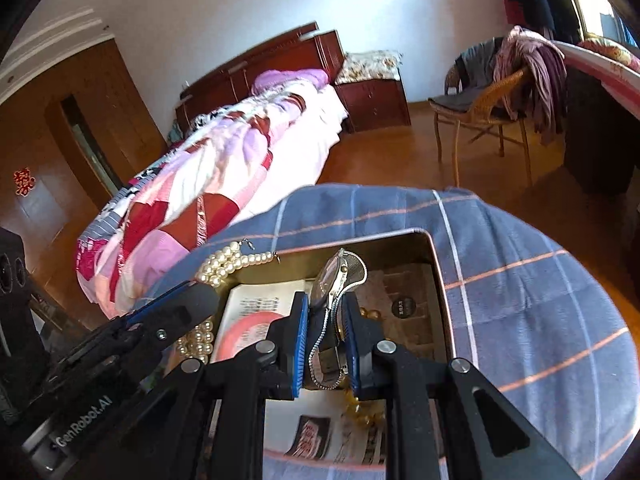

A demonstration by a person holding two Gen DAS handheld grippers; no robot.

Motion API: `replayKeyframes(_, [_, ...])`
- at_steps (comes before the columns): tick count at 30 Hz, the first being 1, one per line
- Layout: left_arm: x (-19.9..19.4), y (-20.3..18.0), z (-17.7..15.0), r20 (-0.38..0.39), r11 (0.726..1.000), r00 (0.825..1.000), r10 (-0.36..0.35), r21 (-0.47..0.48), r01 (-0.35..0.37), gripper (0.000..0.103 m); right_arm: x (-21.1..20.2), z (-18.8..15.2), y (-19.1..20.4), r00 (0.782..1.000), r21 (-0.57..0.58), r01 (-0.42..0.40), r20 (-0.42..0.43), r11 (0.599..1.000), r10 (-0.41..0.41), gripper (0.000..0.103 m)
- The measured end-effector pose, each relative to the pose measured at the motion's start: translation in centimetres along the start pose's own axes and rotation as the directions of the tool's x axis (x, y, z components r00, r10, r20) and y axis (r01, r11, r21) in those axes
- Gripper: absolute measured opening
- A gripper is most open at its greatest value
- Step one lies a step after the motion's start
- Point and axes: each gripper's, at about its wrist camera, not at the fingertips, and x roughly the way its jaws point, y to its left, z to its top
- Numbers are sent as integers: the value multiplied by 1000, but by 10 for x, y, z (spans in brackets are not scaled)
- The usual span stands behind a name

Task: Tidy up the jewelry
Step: 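Carry the pearls with the left tool into the tin while the right tool releases the watch there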

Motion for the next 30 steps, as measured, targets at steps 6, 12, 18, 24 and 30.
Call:
replayKeyframes(6, [23, 0, -3, -56, 1000, 998, 15, -14, -16, 15, 16, -1, -6, 1000, -16, 22, -13, 1000, -22, 19])
replayKeyframes(12, [25, 2, -5, -124, 996, 989, 83, -28, -87, 51, -5, 3, -5, 997, -32, 66, 40, 997, -64, 39])
replayKeyframes(18, [-22, 3, -9, -54, 995, 994, 98, -20, -100, 85, -54, -12, -10, 993, 11, 73, 97, 997, -73, 54])
replayKeyframes(24, [-73, 3, -41, -30, 978, 979, 203, 46, -201, 86, -89, -56, -3, 994, 3, 82, 73, 997, -82, 54])
replayKeyframes(30, [-107, 16, -81, -48, 968, 967, 251, 9, -251, 86, -103, -95, 7, 997, -27, 74, 25, 997, -73, 54])
